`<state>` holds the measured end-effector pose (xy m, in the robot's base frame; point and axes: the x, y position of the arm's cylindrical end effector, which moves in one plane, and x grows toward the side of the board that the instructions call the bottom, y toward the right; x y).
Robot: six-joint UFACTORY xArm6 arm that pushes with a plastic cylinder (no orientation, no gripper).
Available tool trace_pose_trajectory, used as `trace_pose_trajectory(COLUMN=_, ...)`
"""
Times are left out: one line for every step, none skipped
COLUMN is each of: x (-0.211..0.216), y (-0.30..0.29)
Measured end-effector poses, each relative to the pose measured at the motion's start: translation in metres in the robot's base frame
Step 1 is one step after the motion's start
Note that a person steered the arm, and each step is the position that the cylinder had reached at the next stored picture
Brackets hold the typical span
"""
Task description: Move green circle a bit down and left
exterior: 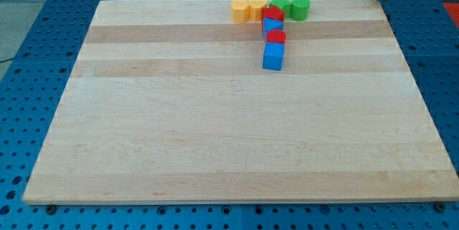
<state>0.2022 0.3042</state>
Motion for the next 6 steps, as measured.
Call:
trace_pose_trajectory(x=0.000, y=-0.003)
trace_pose_trajectory(x=-0.006, y=-0.018)
trace_pose_trajectory(x=-0.011, y=-0.038)
trace_pose_trajectory(x=-0.010, y=-0.063)
trace_pose_trajectory(x=-0.011, y=-0.095)
trace_pose_trajectory(x=-0.011, y=-0.124)
